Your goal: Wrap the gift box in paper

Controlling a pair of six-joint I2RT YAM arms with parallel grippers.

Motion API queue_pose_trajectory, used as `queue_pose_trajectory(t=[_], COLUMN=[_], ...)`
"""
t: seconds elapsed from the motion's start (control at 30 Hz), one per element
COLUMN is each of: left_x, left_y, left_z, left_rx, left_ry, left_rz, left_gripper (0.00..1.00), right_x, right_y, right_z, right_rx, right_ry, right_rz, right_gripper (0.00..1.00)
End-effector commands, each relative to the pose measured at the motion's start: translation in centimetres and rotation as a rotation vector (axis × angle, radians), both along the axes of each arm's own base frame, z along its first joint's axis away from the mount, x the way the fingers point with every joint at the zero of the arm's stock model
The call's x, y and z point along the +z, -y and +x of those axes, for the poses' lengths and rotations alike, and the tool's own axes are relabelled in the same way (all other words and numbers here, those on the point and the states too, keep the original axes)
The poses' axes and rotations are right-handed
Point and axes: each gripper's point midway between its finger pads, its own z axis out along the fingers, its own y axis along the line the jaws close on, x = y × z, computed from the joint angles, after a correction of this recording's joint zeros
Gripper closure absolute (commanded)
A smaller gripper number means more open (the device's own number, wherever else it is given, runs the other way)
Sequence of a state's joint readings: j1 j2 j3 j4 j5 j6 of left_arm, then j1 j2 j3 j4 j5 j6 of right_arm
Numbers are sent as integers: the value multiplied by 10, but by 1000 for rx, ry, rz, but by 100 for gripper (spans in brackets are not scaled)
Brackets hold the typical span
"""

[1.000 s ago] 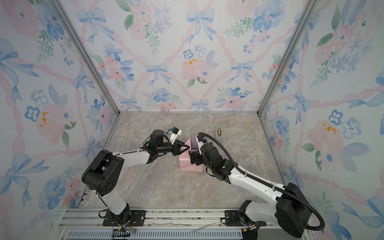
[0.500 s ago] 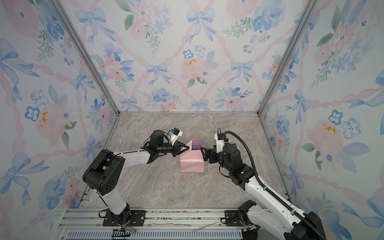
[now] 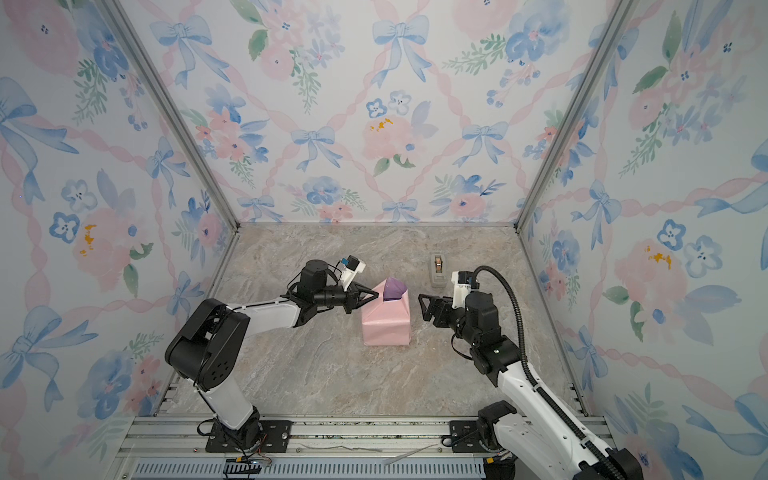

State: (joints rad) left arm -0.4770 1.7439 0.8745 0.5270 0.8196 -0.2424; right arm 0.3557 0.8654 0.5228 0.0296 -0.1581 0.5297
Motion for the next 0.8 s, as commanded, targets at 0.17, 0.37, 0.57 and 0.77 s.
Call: queue_pose_trajectory(t=[0.17,0.37,0.57,0.77], left_x=[8,14,13,16], left_y=[3,11,19,16], left_z=[-9,-7,-5,-5], left_rx=[-11,-20,-47,-28], left_ry=[16,20,8,20], left_rz=[-1,-10,-20,-16], left_gripper=[86,68,99,83], right_x=[-13,-20,-23,-24], right_y=[-23,-40,-39,-37], right_z=[-9,-15,-15,-16], right_rx=[87,156,153,148], right_ry=[-30,-40,-43,-42], right_rz=[-66,-134,-143,-154], right_gripper=[15,14,14,14])
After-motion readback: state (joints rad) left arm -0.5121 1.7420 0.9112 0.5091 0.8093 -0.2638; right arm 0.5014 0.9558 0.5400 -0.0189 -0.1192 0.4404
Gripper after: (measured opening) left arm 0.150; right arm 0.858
